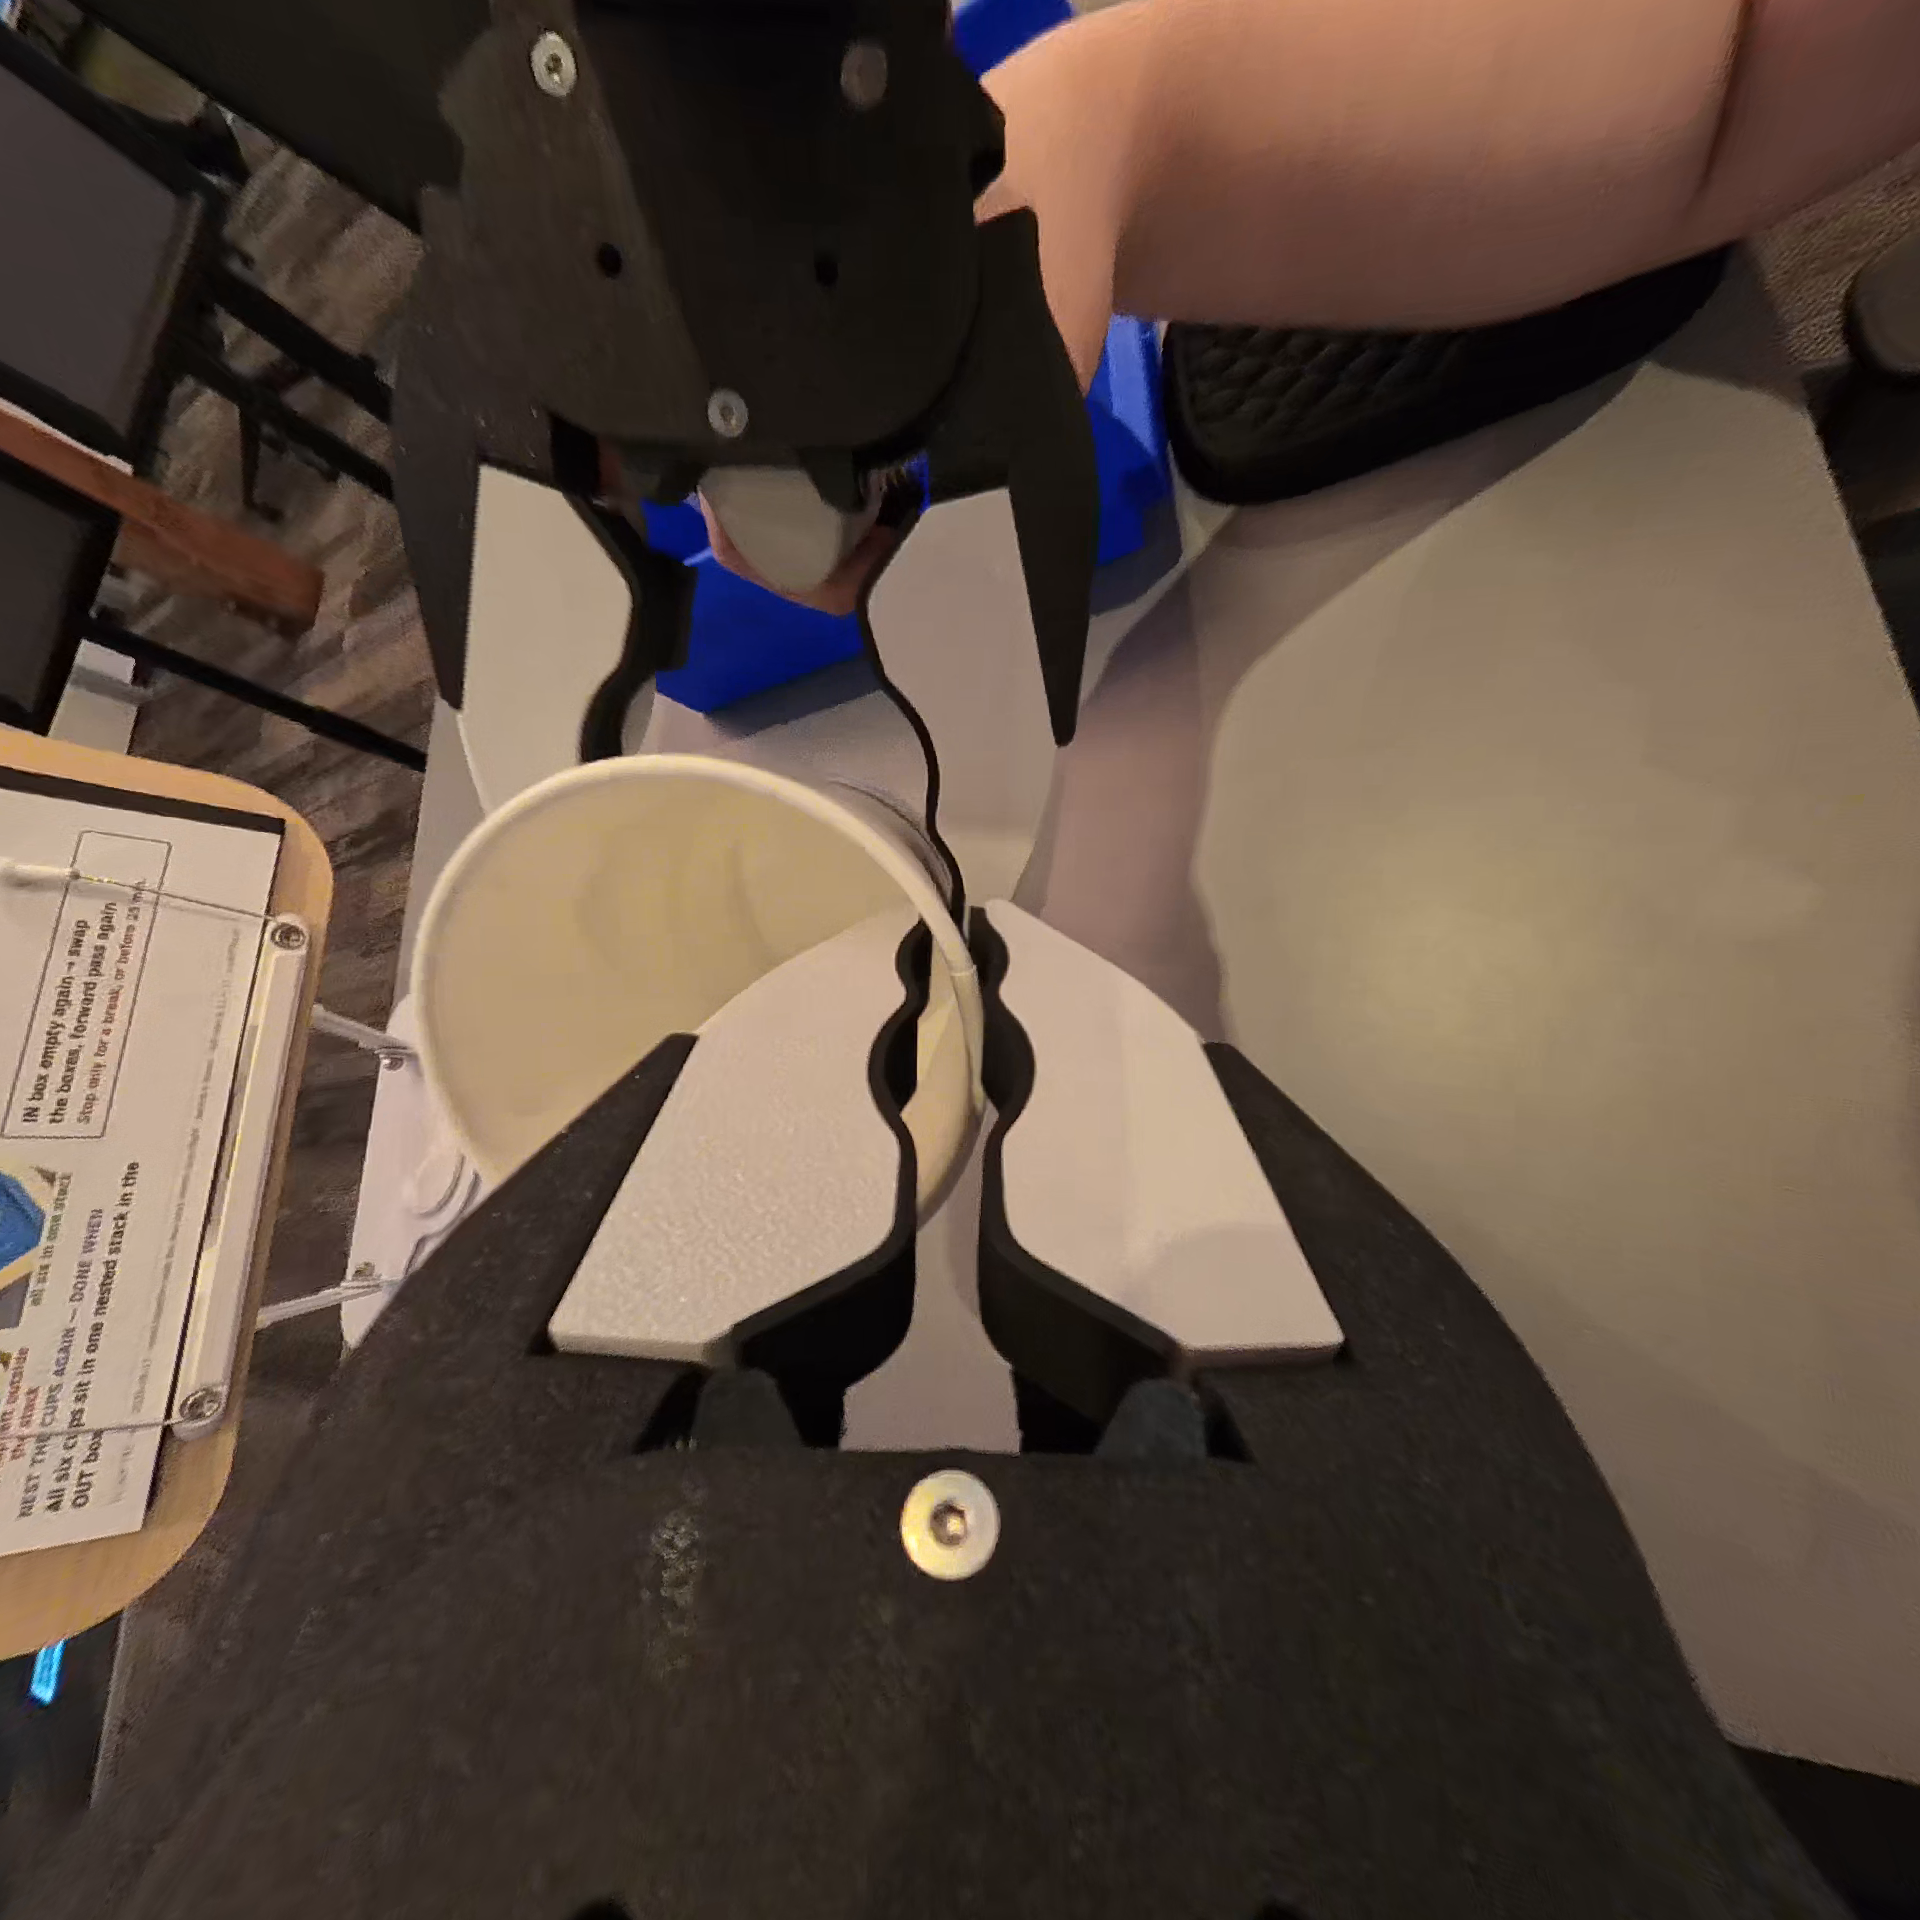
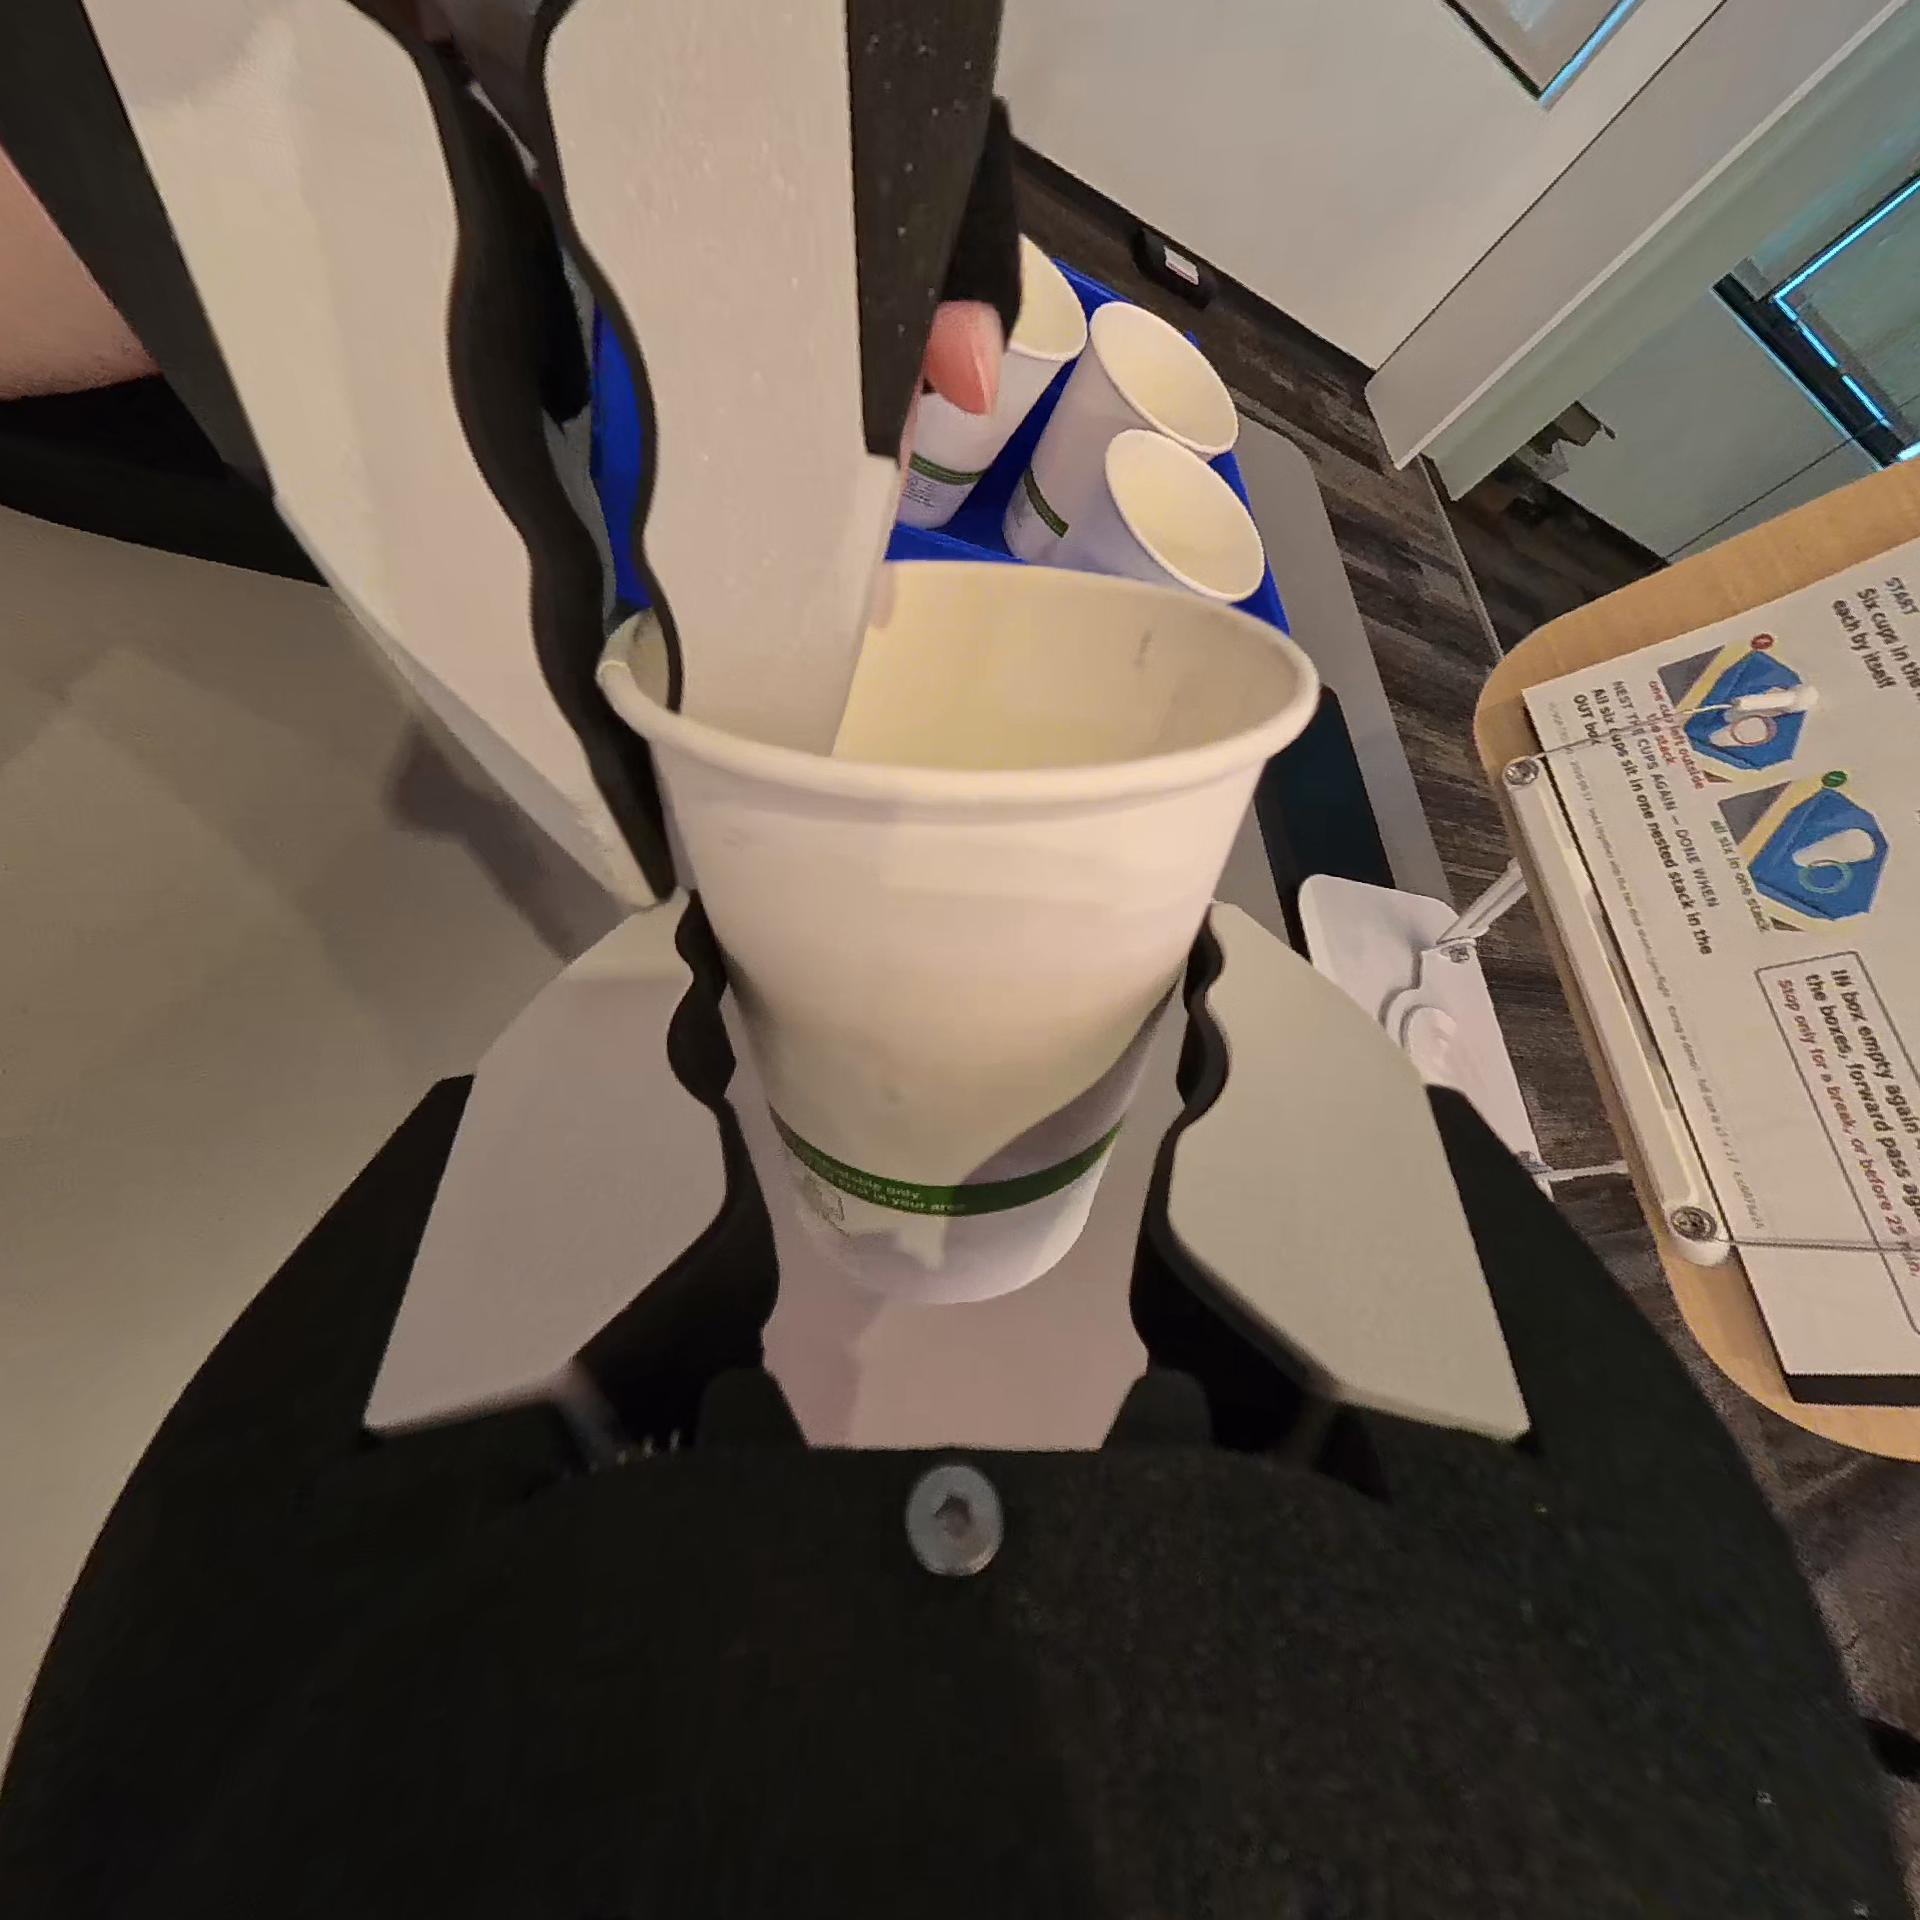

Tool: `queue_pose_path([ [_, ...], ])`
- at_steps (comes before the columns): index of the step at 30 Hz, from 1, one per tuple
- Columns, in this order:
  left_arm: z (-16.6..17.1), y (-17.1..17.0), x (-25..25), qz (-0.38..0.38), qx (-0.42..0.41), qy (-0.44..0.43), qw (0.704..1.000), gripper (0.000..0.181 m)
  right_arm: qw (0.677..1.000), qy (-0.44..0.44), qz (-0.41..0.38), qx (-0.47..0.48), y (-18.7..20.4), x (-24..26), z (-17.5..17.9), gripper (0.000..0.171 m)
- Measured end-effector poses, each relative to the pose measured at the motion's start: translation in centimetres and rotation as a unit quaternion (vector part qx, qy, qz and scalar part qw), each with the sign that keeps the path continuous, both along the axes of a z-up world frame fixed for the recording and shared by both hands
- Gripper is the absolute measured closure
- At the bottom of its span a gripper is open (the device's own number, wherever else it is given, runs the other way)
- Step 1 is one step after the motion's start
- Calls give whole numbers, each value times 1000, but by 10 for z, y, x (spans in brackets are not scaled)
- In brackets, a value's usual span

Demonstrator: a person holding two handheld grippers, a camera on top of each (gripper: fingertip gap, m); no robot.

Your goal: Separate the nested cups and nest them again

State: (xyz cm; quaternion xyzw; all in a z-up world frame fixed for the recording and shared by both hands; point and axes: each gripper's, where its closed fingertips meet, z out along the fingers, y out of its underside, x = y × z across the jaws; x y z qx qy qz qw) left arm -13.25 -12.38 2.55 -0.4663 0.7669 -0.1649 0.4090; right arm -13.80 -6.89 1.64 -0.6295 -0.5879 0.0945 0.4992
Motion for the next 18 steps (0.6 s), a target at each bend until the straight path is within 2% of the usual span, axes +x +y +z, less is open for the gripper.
queue_pose_path([
  [8,-5,8,-4,27,10,21,999,161,999,3,-30,31,8,4,8,88],
  [11,-1,11,-2,31,16,6,999,172,999,7,-28,36,7,5,12,88],
  [16,4,7,0,17,16,-12,1000,172,999,11,-19,40,4,7,17,89],
  [18,7,5,0,16,15,-16,1000,161,998,16,-24,50,5,9,22,89],
])
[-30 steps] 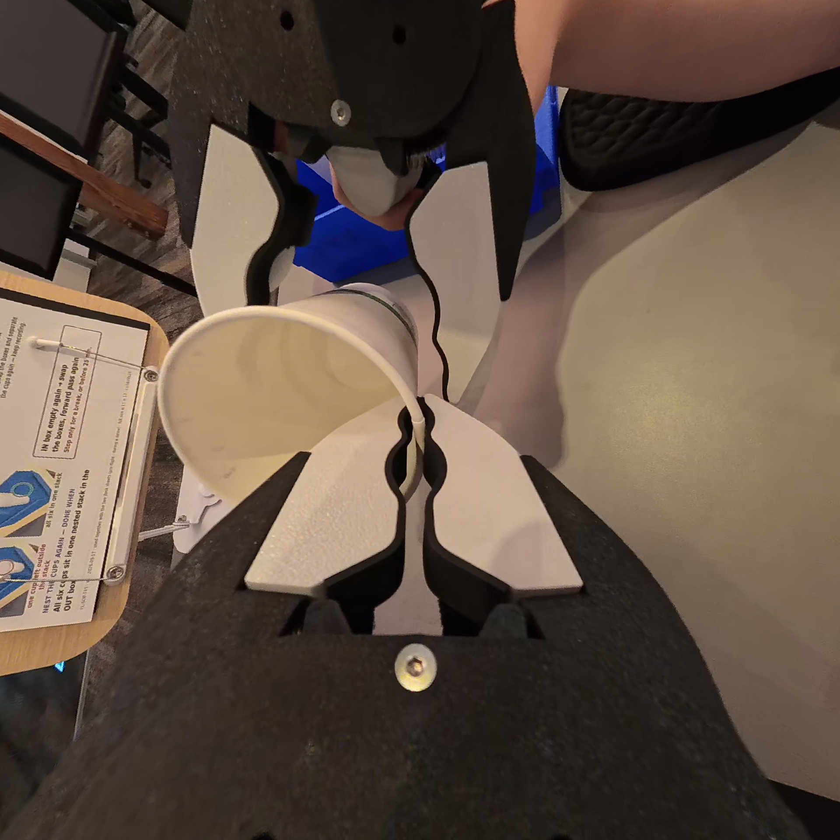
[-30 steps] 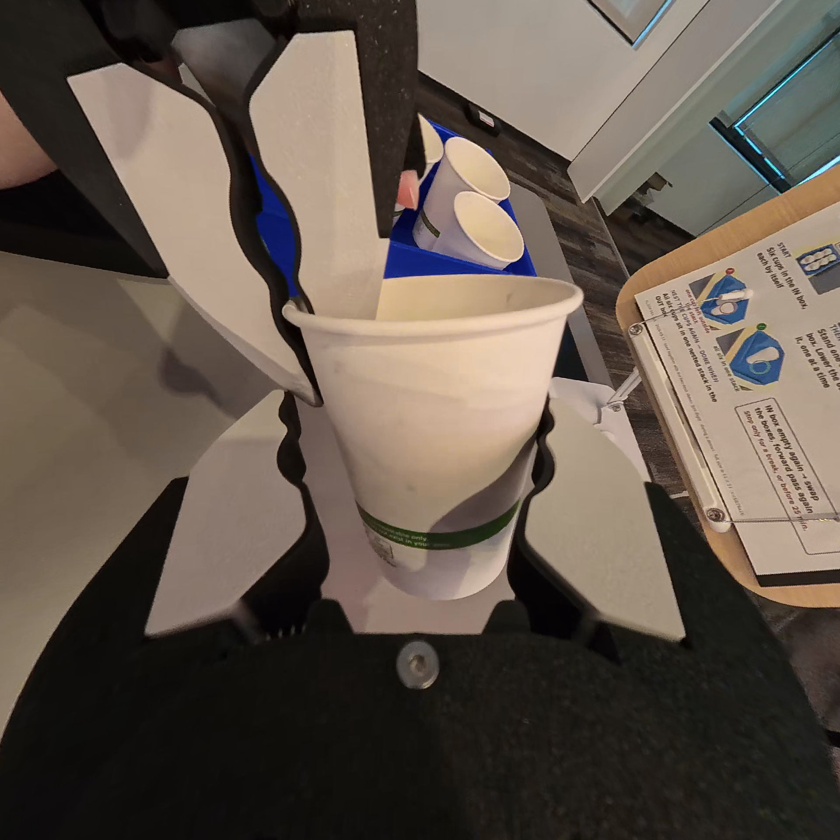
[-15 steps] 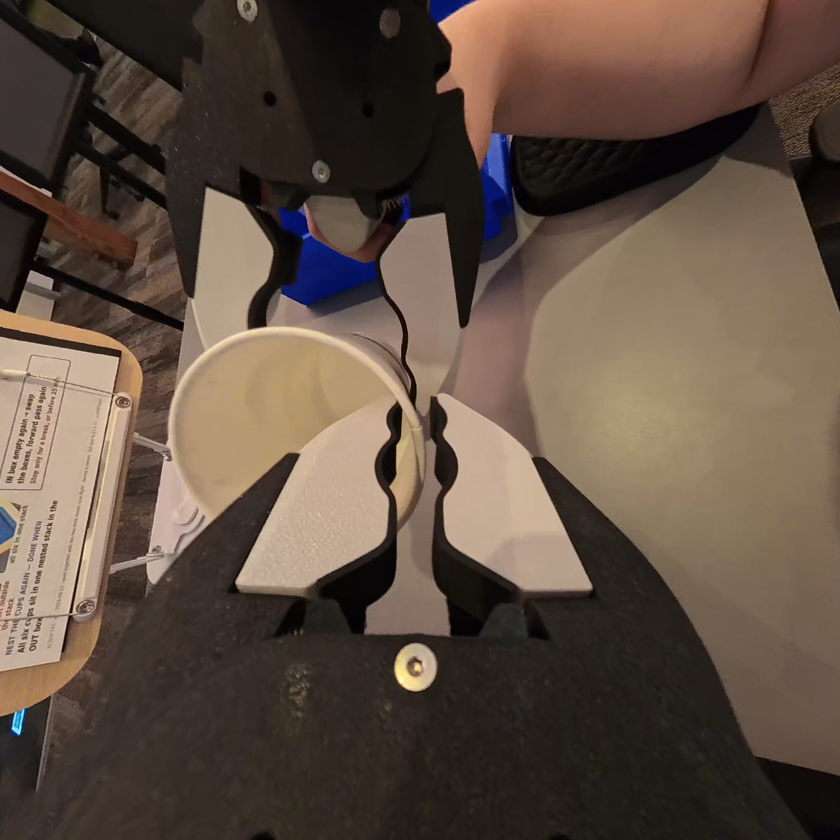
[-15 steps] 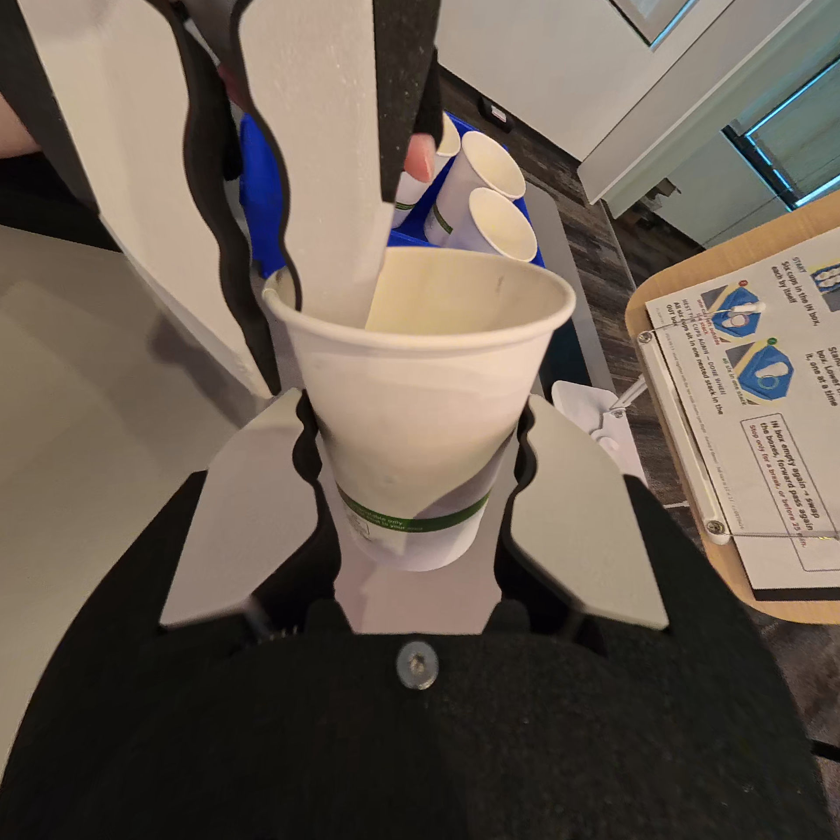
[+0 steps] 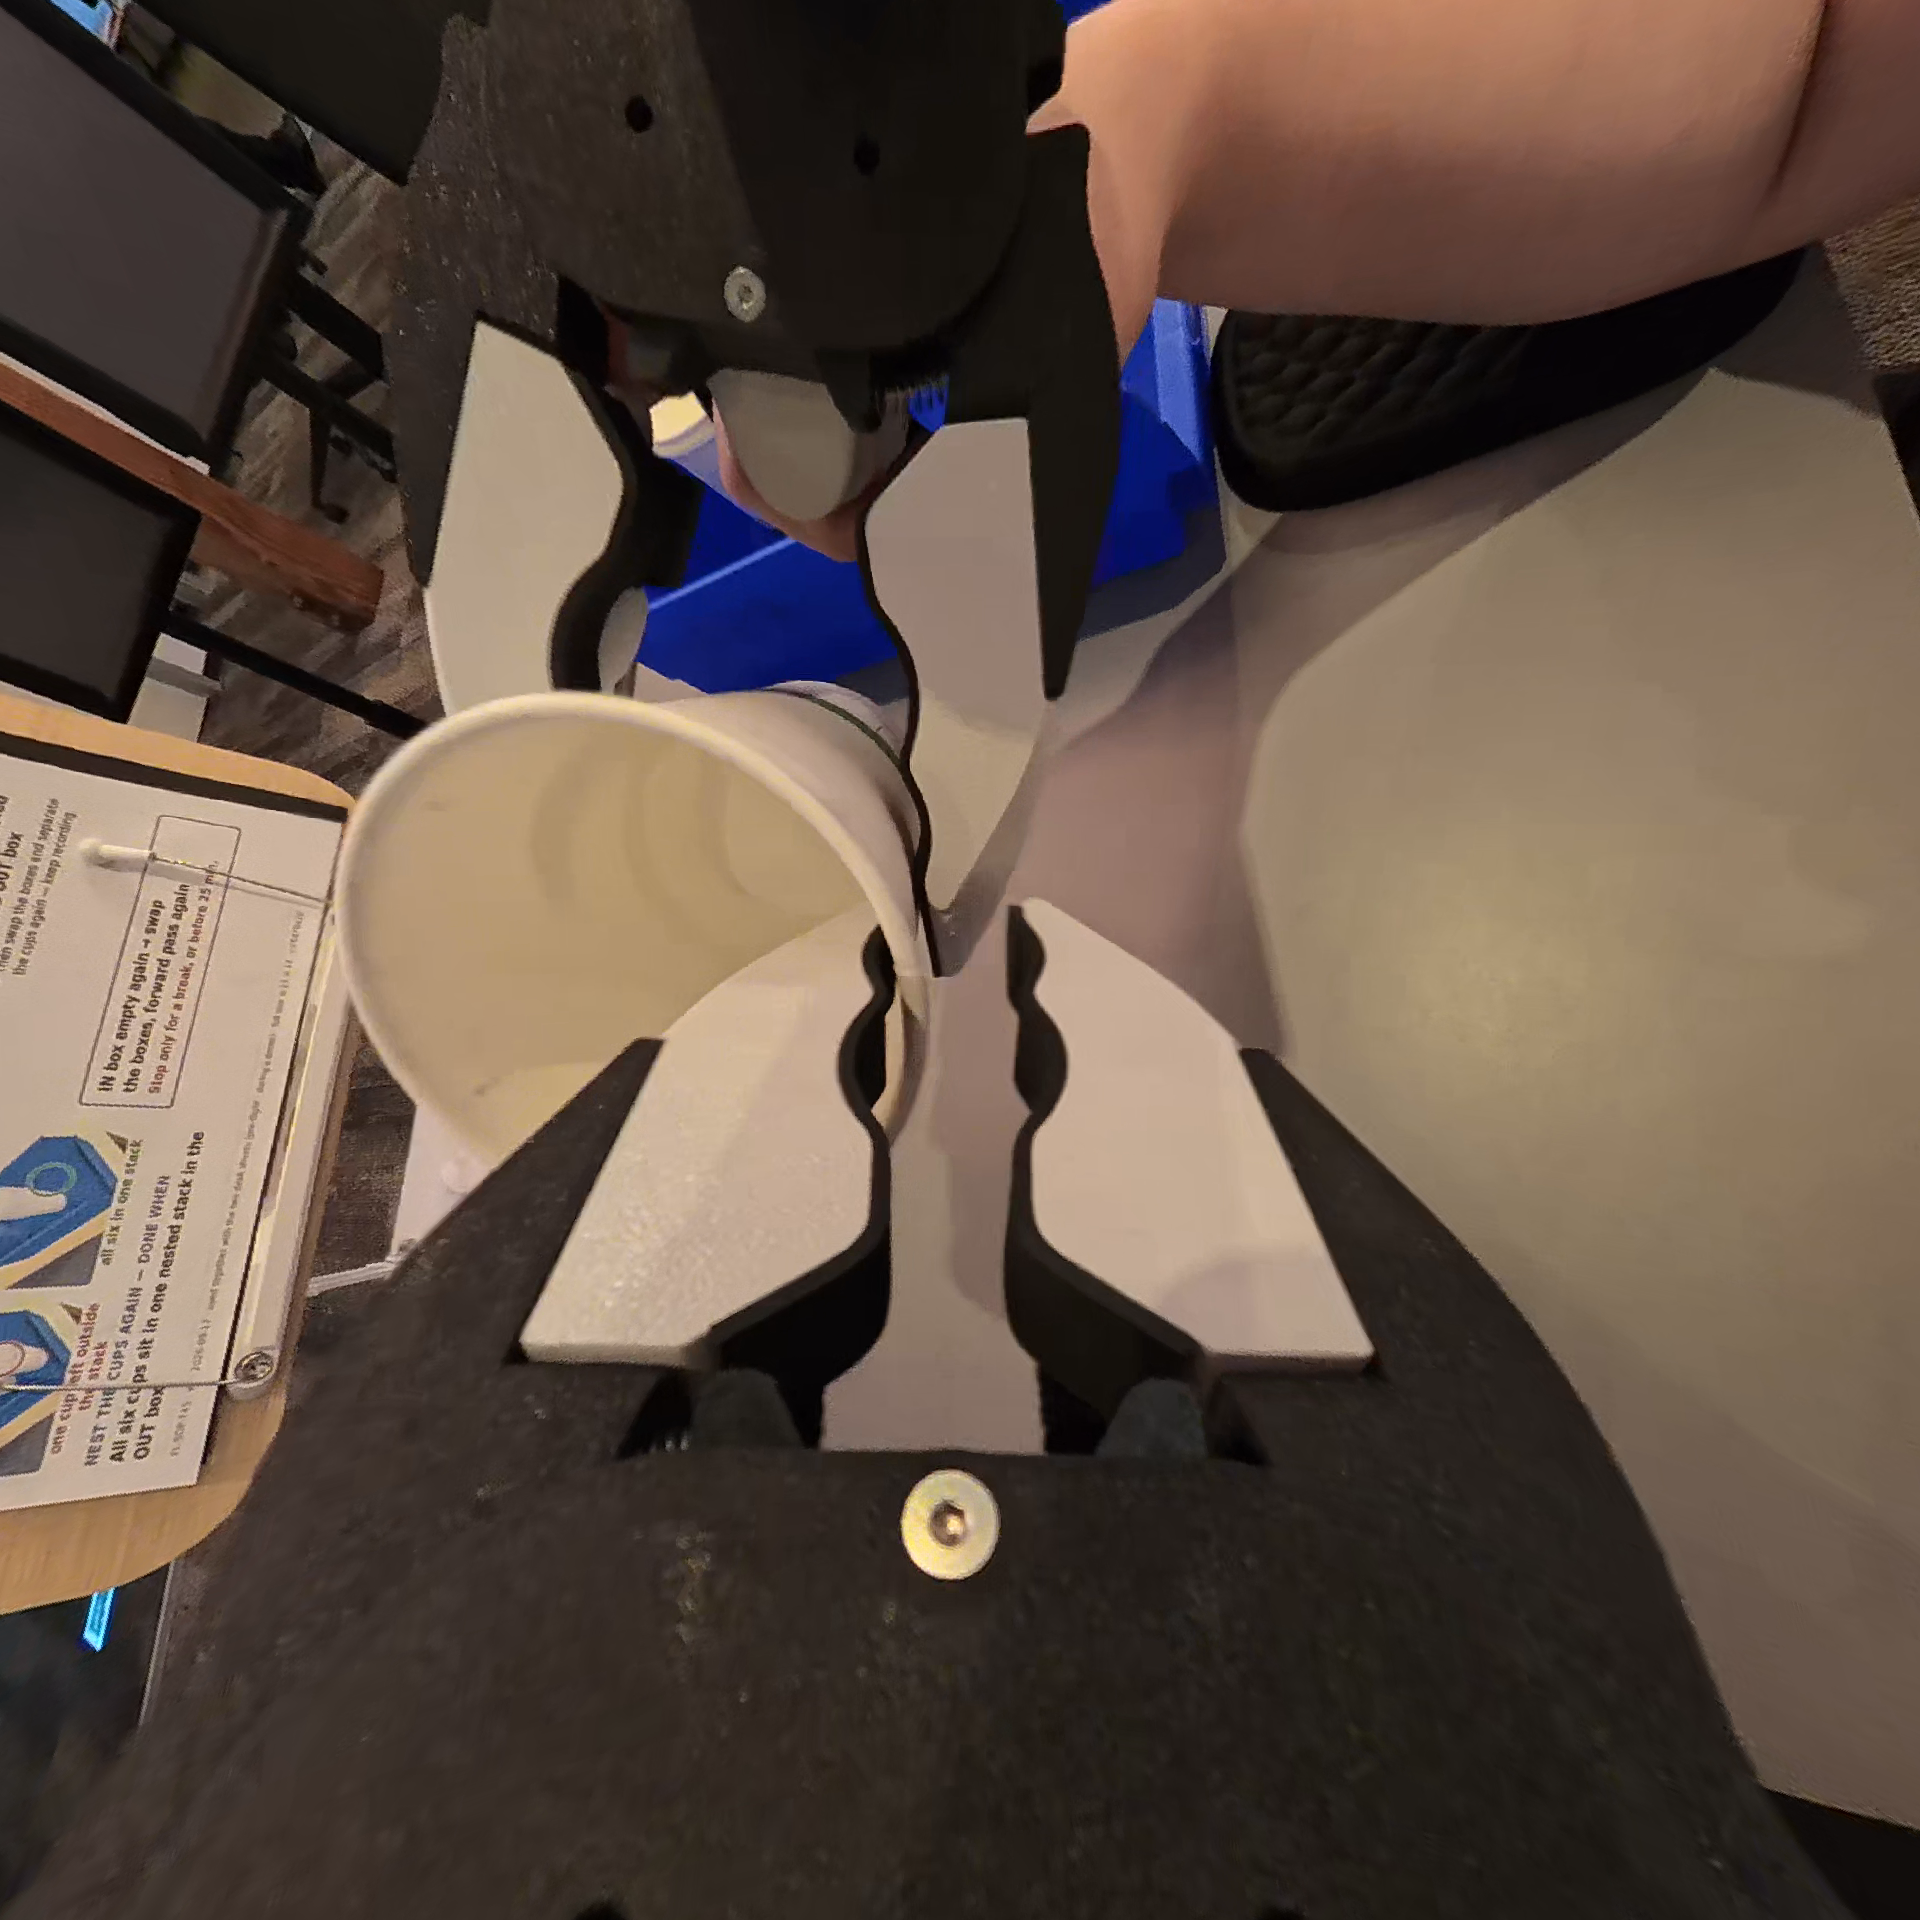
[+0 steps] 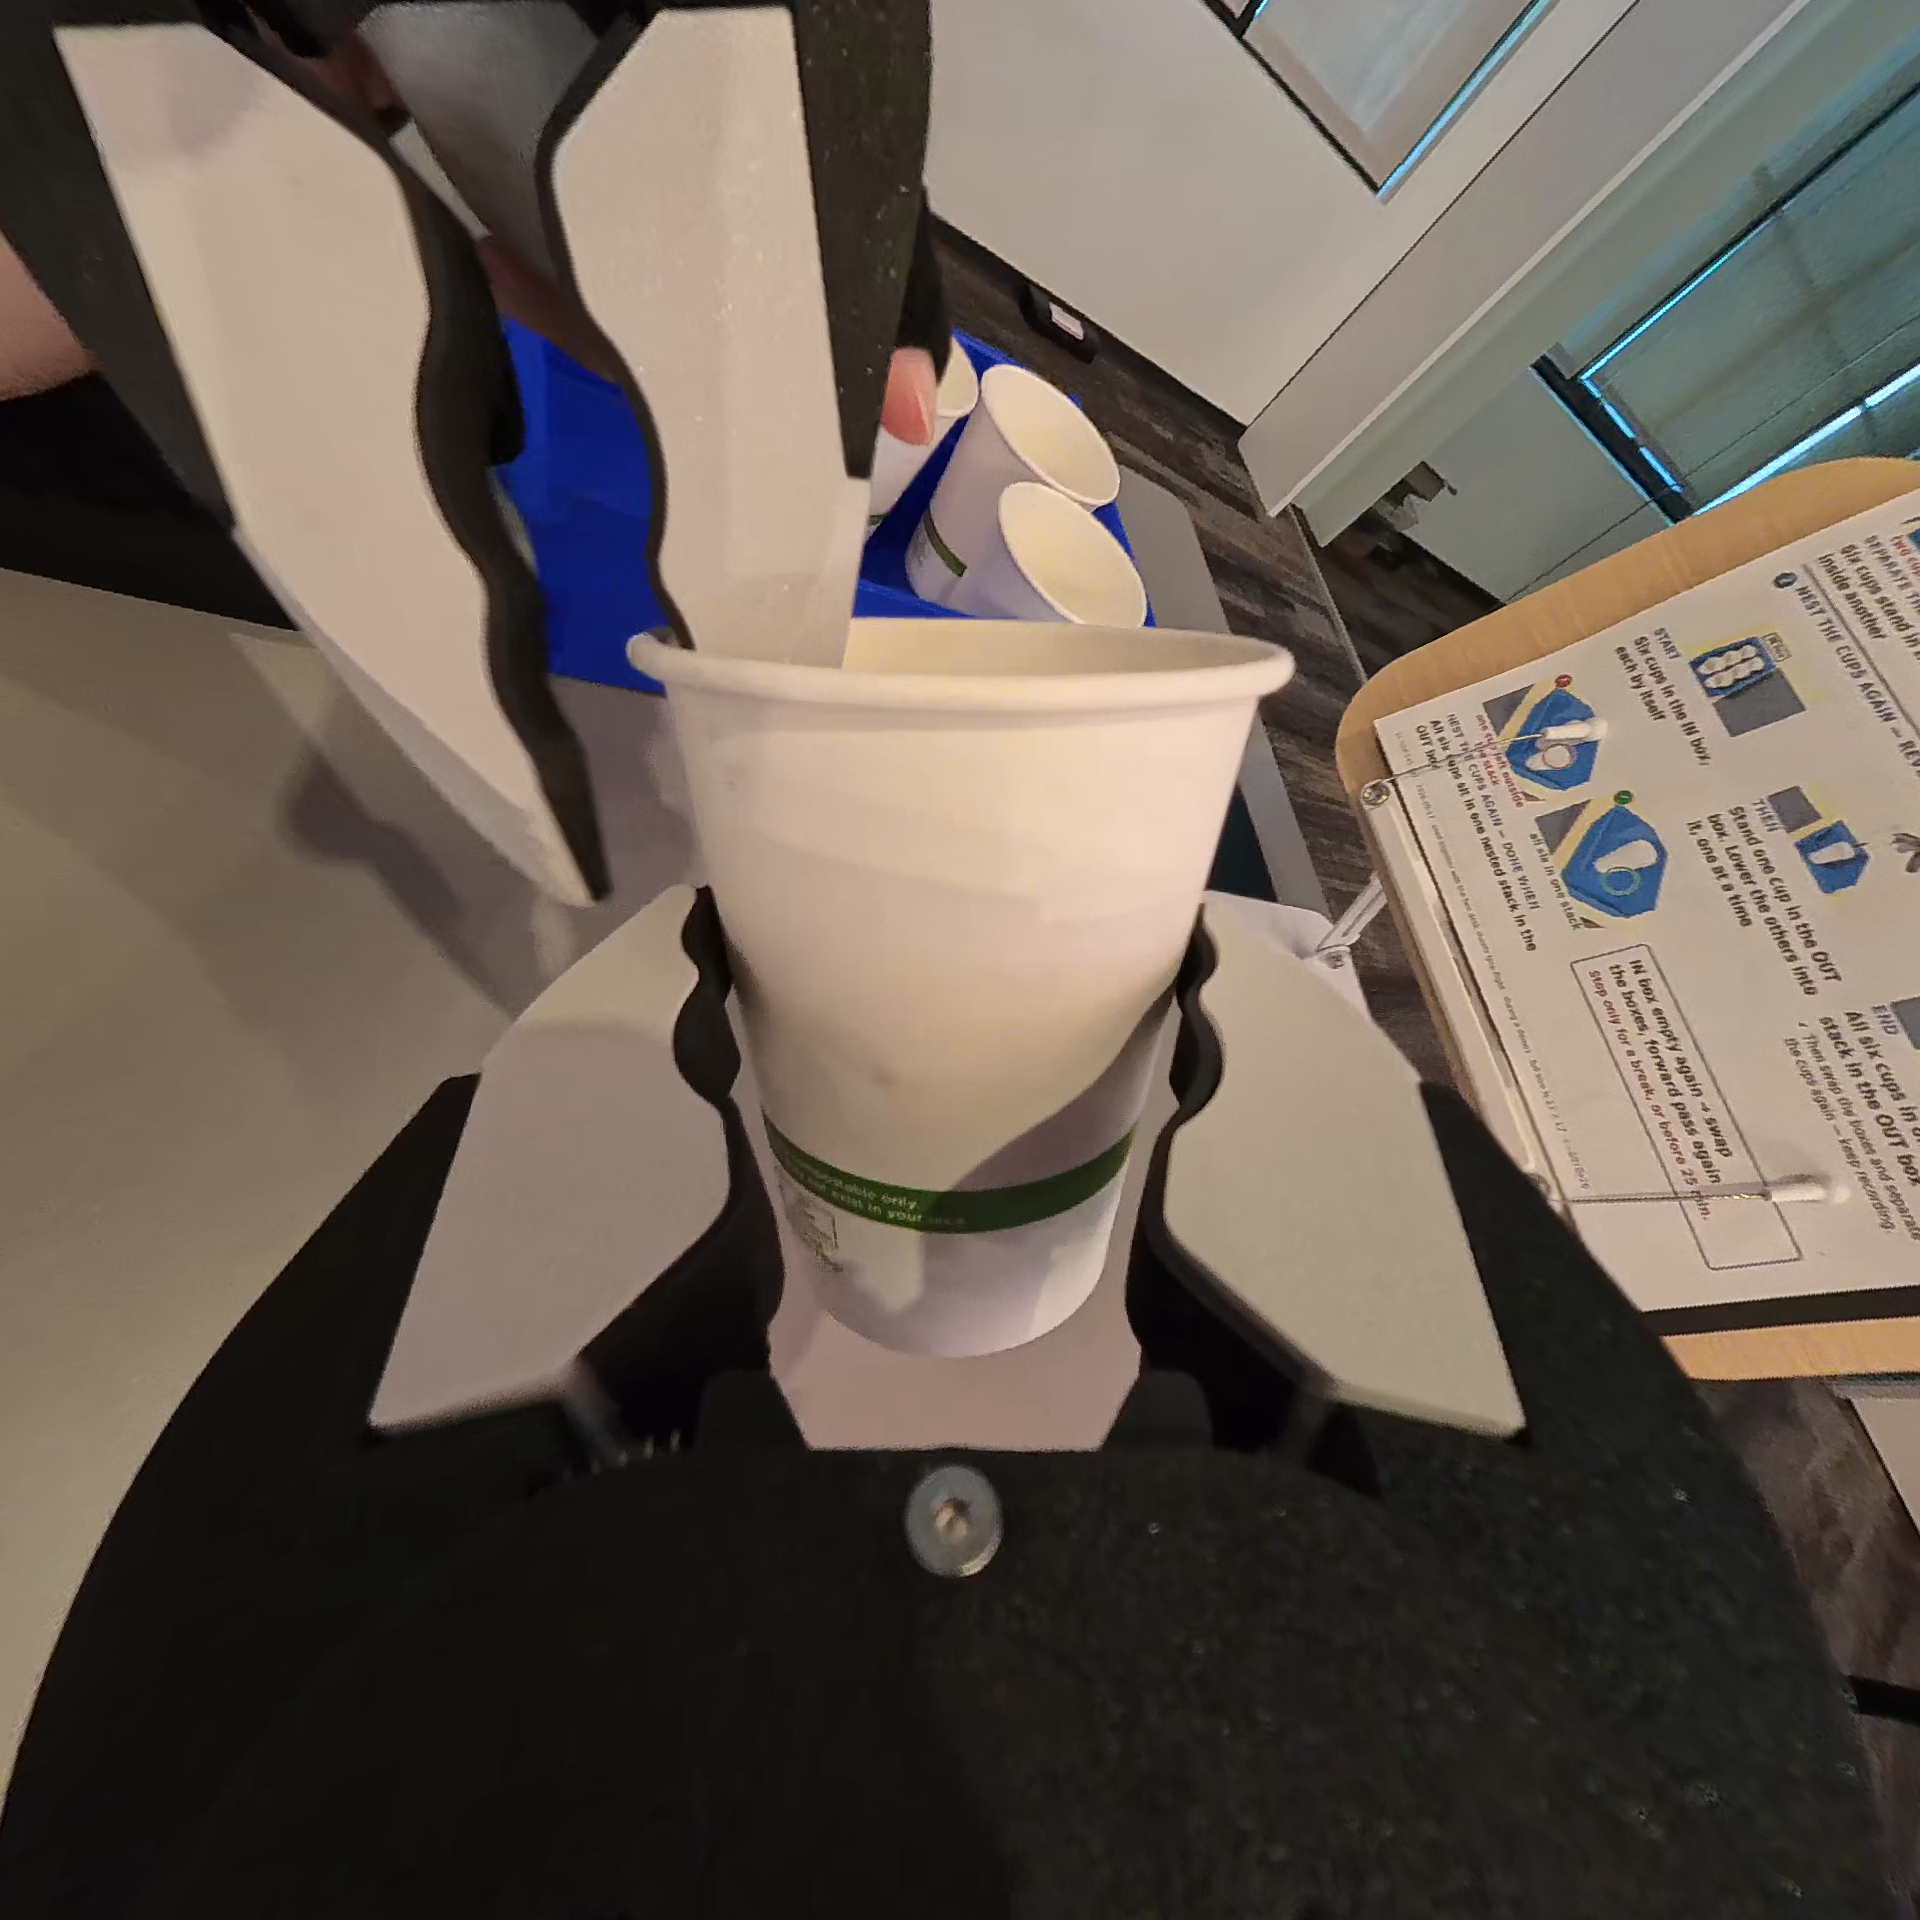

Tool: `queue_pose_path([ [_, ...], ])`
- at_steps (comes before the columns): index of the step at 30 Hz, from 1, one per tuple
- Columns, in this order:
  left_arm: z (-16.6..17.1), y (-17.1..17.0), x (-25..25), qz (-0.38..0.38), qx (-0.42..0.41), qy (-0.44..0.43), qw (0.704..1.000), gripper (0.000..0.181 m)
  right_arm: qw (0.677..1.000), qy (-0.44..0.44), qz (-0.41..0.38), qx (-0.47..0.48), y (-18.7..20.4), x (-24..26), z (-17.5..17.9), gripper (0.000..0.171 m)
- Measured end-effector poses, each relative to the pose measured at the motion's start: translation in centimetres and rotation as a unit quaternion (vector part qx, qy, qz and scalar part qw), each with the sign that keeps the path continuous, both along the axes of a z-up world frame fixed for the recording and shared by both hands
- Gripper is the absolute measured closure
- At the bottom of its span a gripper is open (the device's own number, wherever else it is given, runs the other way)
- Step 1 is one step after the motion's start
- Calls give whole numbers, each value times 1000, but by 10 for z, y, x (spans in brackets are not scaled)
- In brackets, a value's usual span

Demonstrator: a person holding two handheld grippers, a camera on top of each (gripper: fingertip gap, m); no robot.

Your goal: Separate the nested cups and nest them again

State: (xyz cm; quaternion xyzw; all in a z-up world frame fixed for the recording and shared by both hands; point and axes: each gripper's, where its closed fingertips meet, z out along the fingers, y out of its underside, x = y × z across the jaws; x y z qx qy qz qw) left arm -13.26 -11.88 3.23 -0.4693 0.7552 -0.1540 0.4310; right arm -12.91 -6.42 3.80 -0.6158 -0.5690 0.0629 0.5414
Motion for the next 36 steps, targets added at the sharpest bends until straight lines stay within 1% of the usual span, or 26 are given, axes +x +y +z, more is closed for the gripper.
queue_pose_path([
  [4,23,5,-3,22,17,-50,998,142,1000,12,-11,13,2,12,12,89],
  [6,40,6,-9,28,13,-86,996,139,999,14,-33,26,7,27,21,89],
  [8,54,6,-15,29,4,-117,993,139,997,33,-65,38,13,53,36,88],
  [11,67,13,-25,47,4,-144,988,144,982,112,-142,52,26,118,70,88],
  [13,70,17,-29,55,5,-151,987,144,960,185,-206,45,36,177,82,88],
  [14,71,18,-30,58,4,-152,987,144,946,219,-235,37,41,207,82,88],
  [17,69,20,-29,64,8,-148,987,144,912,299,-279,-22,53,274,56,88],
  [19,67,21,-29,66,12,-141,988,144,896,340,-281,-47,59,300,39,88],
  [21,65,21,-28,66,14,-137,988,144,889,360,-275,-73,64,312,20,88],
  [24,62,21,-26,65,13,-134,989,145,887,351,-293,-67,74,326,-3,88],
  [27,59,22,-24,67,16,-126,990,145,885,361,-286,-71,79,326,-12,88],
  [32,55,22,-22,66,20,-117,991,145,890,311,-325,-80,86,335,-39,87],
  [36,55,21,-23,66,22,-116,991,145,893,286,-332,-105,85,336,-51,87],
])
